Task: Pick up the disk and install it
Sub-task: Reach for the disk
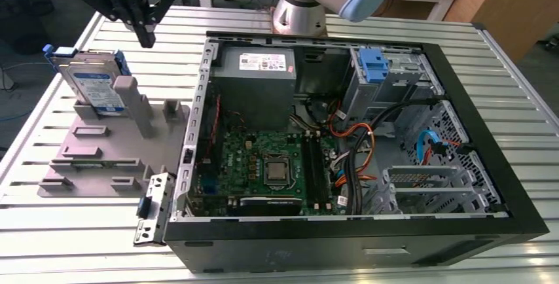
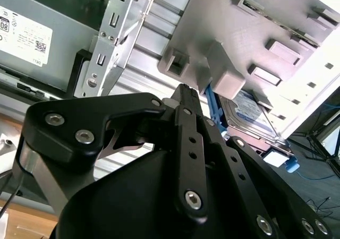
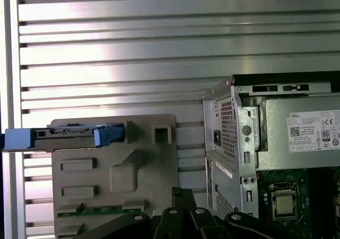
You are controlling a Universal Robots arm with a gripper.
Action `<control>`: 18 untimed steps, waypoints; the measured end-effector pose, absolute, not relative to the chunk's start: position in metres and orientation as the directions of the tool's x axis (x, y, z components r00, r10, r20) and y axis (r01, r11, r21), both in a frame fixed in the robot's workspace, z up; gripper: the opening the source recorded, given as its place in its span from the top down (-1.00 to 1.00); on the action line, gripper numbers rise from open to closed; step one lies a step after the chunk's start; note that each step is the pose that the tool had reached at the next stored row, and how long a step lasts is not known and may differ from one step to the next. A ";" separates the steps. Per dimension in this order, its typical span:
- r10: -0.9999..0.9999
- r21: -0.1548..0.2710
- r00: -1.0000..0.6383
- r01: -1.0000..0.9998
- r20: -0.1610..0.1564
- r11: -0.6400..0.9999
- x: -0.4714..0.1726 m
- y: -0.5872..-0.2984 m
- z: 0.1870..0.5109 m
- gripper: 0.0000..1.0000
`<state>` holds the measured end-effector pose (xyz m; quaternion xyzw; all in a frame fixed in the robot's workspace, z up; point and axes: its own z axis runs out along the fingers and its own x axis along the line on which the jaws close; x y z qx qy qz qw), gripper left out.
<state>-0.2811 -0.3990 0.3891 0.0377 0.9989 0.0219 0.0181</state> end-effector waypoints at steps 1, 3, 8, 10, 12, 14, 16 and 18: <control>0.076 0.045 -0.996 0.075 -0.034 0.996 -0.283 -0.399 0.389 0.79; 0.077 0.045 -0.996 0.075 -0.035 0.996 -0.286 -0.399 0.388 0.79; 0.077 0.045 -0.996 0.076 -0.035 0.996 -0.293 -0.397 0.387 0.79; 0.077 0.045 -0.996 0.076 -0.034 0.996 -0.296 -0.395 0.386 0.79; 0.078 0.045 -0.996 0.076 -0.034 0.996 -0.300 -0.393 0.386 0.79; 0.078 0.045 -0.996 0.077 -0.034 0.996 -0.303 -0.390 0.385 0.79; 0.079 0.045 -0.996 0.077 -0.034 0.996 -0.306 -0.387 0.385 0.79; 0.080 0.045 -0.996 0.078 -0.035 0.996 -0.309 -0.384 0.384 0.79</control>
